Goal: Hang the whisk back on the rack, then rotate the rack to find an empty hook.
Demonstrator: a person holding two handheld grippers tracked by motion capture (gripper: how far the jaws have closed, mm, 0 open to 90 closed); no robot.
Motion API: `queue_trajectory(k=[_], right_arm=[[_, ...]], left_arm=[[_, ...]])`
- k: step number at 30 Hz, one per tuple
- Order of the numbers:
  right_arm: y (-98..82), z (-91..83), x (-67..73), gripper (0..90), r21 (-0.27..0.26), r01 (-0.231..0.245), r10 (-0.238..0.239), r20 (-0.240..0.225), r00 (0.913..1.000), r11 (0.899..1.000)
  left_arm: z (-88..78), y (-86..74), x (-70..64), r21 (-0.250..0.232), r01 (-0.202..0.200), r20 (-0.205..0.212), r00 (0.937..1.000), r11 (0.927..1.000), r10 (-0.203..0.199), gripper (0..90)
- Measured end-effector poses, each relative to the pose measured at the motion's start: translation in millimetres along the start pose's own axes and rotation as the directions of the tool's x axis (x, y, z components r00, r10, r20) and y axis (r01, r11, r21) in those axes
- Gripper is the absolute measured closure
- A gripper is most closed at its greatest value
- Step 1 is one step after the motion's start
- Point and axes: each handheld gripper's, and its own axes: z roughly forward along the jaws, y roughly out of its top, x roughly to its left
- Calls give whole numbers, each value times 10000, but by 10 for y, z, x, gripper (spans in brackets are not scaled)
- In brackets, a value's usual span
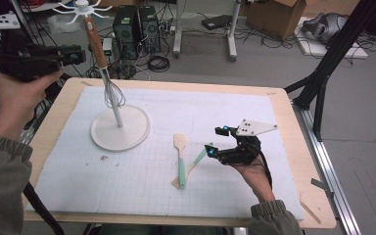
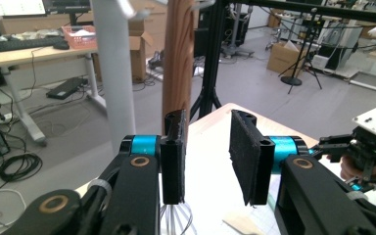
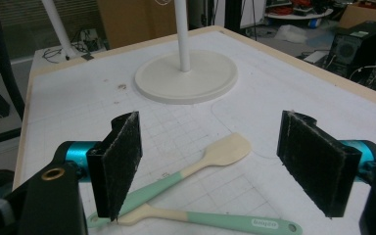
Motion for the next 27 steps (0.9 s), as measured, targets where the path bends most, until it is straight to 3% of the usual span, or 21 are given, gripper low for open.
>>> queue_trajectory(k=[12, 27], right_arm=[[-46, 45, -3, 238, 142, 40, -39, -40, 10000, 9999], [-55, 50, -12, 238, 137, -23, 23, -13, 10000, 9999]], left_arm=[[27, 62, -33, -98, -165, 182, 9997, 9998, 167, 894], [-65, 281, 65, -737, -24, -179, 9998, 9973, 10, 895]])
